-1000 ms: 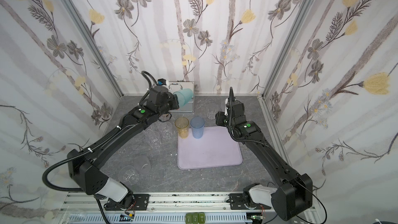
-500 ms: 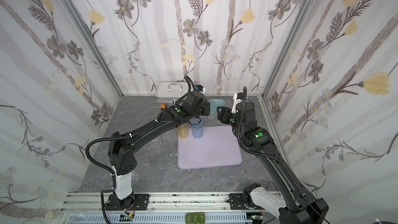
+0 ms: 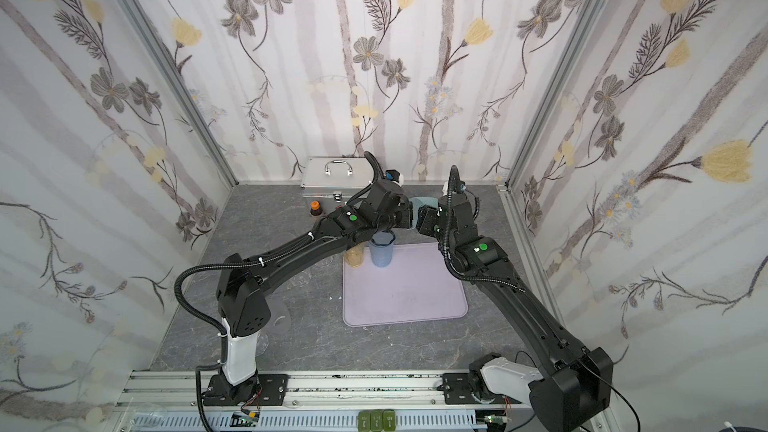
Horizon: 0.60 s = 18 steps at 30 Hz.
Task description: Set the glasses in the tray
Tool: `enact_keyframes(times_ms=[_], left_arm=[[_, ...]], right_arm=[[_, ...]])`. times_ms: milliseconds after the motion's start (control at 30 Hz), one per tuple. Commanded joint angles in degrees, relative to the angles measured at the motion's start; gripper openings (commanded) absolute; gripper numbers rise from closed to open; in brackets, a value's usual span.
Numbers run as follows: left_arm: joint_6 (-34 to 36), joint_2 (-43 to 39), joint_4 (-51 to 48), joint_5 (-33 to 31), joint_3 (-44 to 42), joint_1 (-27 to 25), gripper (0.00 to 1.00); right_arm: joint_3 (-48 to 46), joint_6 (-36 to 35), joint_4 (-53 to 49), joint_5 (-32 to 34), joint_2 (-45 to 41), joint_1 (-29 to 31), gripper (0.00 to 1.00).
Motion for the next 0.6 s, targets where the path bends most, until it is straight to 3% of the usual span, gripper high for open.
enact_keyframes(times_ms=[0, 133, 233, 367, 567], left_arm=[[-1.59, 0.68, 1.16, 1.36, 1.62, -1.02, 0.01], [-1.93, 1.75, 1.21, 2.22, 2.99, -1.92, 0.03], [-1.95, 1.64, 1.16, 2.72, 3.24, -2.00, 0.04], [-1.54, 0.78, 1.17, 4.36, 3.22, -1.98, 0.12], [1.54, -2.36, 1.08, 6.81, 2.85, -1.86, 0.35]], right_arm=[[0.45, -0.51, -0.51, 11.87, 1.44, -0.23, 0.46], [0.55, -1.15, -1.16, 13.54, 2.66, -0.23, 0.23], [0.29, -1.61, -1.82, 14.35, 3.30, -0.30, 0.14], [-0.13, -2.96, -2.20, 14.61, 3.39, -0.84, 0.06], [0.26, -5.32, -4.24, 12.10, 4.36, -2.75, 0.00]])
